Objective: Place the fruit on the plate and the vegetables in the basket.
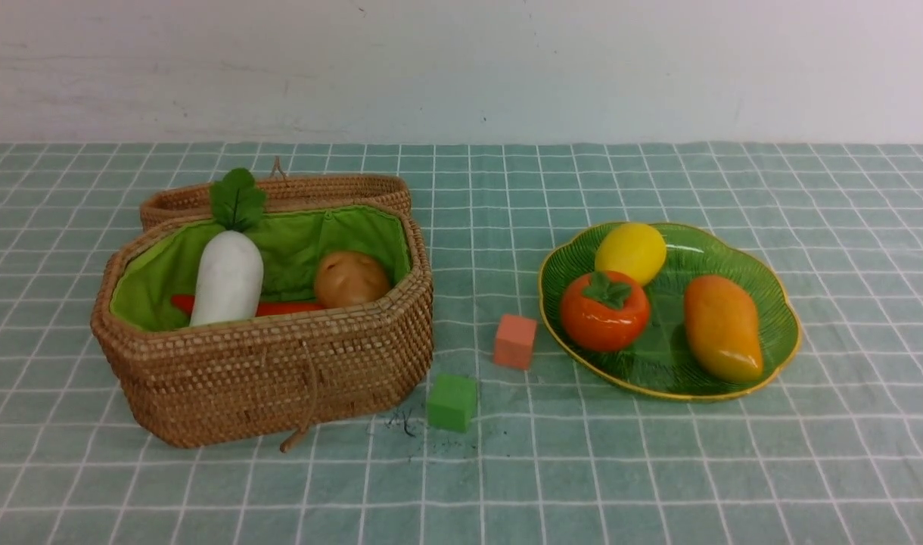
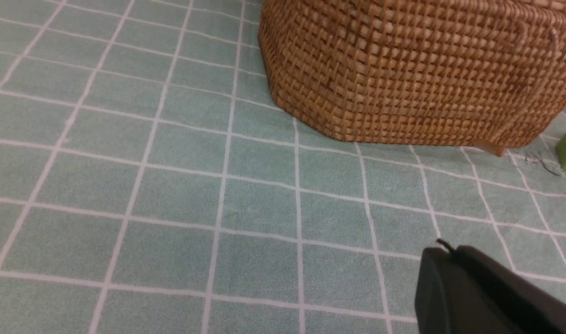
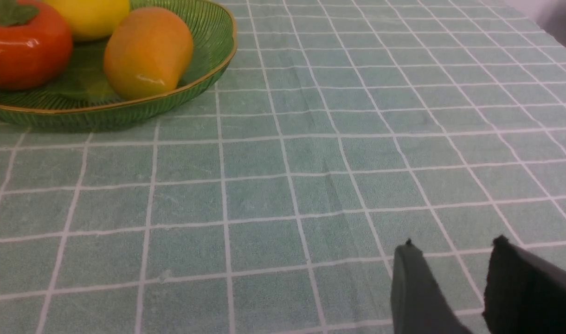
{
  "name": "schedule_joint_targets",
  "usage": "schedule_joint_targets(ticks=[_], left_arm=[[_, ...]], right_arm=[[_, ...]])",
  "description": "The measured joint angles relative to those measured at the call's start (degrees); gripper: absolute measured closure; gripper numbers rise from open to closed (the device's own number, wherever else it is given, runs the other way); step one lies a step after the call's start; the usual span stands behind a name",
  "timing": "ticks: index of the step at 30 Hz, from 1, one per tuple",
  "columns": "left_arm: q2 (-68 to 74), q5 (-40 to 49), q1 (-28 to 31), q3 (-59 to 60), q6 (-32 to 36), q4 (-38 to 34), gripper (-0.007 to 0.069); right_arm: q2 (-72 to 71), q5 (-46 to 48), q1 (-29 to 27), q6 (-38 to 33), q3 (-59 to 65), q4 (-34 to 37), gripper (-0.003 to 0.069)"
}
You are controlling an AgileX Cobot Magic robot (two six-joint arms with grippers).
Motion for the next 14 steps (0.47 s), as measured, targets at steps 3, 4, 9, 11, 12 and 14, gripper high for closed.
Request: schedule_joint_targets(ticks=[3, 4, 9, 11, 12, 14], left_arm=[[0.0, 0.0, 0.8, 0.0, 0.0, 0.0, 0.0638], [0.0, 0.0, 0.8, 0.0, 0.0, 0.0, 0.0637], [0.0, 0.0, 0.8, 0.0, 0.0, 0.0, 0.0634], [0.0, 0.0, 0.8, 0.0, 0.0, 0.0, 0.0633], [0.0, 0.0, 0.8, 0.0, 0.0, 0.0, 0.0631], [0.0, 0.0, 0.8, 0.0, 0.0, 0.0, 0.0630]], right_arm=[[0.0, 0.0, 0.0, 0.0, 0.0, 0.0, 0.0419], [0.0, 0.0, 0.0, 0.0, 0.0, 0.0, 0.0419], [0.0, 0.0, 0.0, 0.0, 0.0, 0.0, 0.0419], [0.0, 0.0, 0.0, 0.0, 0.0, 0.0, 0.0419], [0.0, 0.0, 0.0, 0.0, 0.0, 0.0, 0.0419], [0.0, 0.0, 0.0, 0.0, 0.0, 0.0, 0.0419]])
